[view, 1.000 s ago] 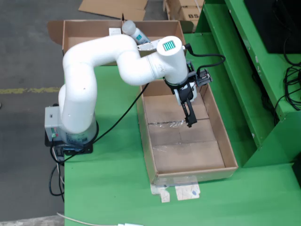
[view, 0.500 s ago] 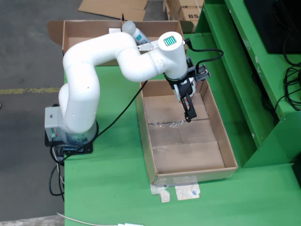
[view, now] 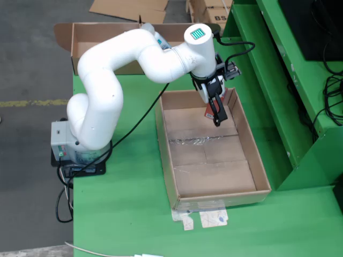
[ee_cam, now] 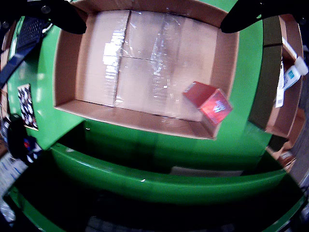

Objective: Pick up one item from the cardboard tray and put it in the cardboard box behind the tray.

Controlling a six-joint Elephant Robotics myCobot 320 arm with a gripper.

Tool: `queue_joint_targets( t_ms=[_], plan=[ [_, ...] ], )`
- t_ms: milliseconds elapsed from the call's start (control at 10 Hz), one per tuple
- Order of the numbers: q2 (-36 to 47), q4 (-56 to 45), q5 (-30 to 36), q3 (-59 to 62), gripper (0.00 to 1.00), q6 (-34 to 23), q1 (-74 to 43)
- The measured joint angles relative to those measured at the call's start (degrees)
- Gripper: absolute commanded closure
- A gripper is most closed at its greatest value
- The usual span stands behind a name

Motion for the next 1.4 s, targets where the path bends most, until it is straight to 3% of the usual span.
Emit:
queue_joint_targets(
  t_ms=[600, 1000, 1400],
  plan=[
    [-10.2, -7.5, -2.1, 15.3, 0.0, 3.0, 10.4],
    [-12.5, -9.0, -2.6, 20.8, 0.0, 3.4, 11.5],
    [-22.7, -16.2, -2.0, 31.2, 0.0, 1.8, 10.1]
  ],
)
